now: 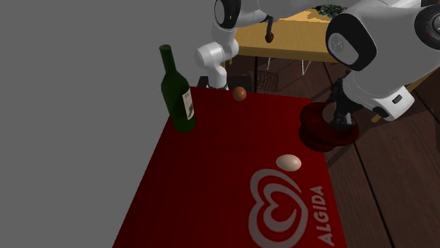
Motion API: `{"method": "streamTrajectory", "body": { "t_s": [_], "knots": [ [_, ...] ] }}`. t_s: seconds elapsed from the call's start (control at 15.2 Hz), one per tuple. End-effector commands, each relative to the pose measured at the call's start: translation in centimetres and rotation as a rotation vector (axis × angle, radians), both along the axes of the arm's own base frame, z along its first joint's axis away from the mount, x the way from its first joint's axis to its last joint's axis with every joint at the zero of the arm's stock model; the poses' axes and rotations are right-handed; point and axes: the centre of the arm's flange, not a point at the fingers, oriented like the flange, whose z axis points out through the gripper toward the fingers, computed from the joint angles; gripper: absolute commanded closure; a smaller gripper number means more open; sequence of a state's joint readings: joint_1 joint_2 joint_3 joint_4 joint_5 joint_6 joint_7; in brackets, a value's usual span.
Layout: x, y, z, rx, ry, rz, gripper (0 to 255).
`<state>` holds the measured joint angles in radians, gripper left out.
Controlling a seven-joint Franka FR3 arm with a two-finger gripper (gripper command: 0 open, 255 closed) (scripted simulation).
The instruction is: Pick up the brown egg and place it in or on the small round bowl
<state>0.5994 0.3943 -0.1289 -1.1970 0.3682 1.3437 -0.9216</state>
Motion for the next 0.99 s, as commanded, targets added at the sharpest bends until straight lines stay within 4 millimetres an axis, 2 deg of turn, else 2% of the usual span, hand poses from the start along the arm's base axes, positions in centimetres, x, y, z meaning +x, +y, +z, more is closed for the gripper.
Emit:
{"method": "streamTrajectory", "body": {
  "t_s": [0.0, 0.26, 0.33, 0.66, 0.92],
  "knots": [
    [0.0, 0.0, -0.1, 0.0, -0.001, 0.0, 255],
    [0.0, 0.0, -0.1, 0.0, -0.001, 0.0, 255],
    [0.0, 0.0, -0.1, 0.0, -0.001, 0.0, 0],
    [0.0, 0.0, -0.1, 0.0, -0.001, 0.0, 0],
    [1.8, -0.8, 4.5, 0.0, -0.001, 0.0, 0]
  ]
}}
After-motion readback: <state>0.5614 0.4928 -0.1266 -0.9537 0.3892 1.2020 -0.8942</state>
